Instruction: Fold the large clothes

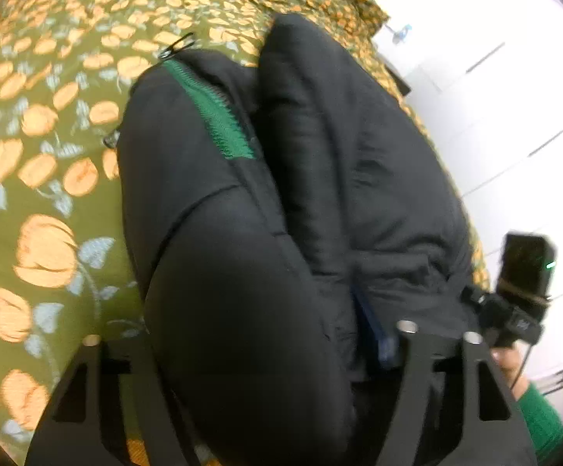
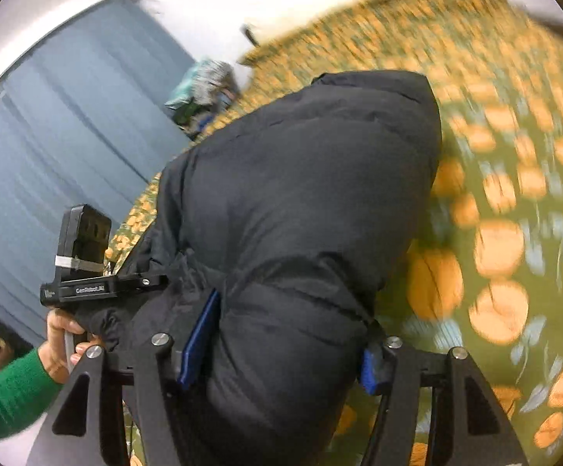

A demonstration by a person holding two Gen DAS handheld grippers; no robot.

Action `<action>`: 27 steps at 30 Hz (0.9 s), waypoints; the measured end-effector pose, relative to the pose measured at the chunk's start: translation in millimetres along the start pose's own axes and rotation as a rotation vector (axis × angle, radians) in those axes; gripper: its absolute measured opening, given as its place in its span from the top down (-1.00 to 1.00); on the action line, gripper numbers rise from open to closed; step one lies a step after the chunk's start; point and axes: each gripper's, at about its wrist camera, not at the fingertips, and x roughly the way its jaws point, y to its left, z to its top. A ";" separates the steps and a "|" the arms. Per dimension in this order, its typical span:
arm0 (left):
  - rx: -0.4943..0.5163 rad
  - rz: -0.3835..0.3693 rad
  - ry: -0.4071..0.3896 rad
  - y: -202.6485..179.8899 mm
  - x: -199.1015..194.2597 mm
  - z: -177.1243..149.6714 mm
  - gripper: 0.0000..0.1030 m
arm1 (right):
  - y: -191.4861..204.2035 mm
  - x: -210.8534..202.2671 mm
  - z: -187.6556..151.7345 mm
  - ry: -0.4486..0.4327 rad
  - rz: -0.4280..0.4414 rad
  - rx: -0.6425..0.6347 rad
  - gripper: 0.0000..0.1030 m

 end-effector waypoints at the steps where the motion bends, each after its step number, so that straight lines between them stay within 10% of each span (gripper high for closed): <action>1: -0.004 -0.012 -0.002 -3.0 -3.3 -4.2 -0.59 | -11.7 1.2 -4.8 0.004 0.021 0.044 -0.30; 5: 0.080 0.027 -0.009 -14.7 -26.6 -19.6 -0.66 | -18.2 -11.5 -14.9 -0.012 -0.027 0.076 -0.59; 15: 0.411 0.435 -0.282 -88.0 -141.5 -100.5 -0.96 | 94.7 -94.9 -51.7 -0.110 -0.543 -0.227 -0.72; 27: 0.376 0.500 -0.498 -154.2 -163.7 -132.2 -0.99 | 193.9 -169.3 -86.7 -0.220 -0.738 -0.332 -0.72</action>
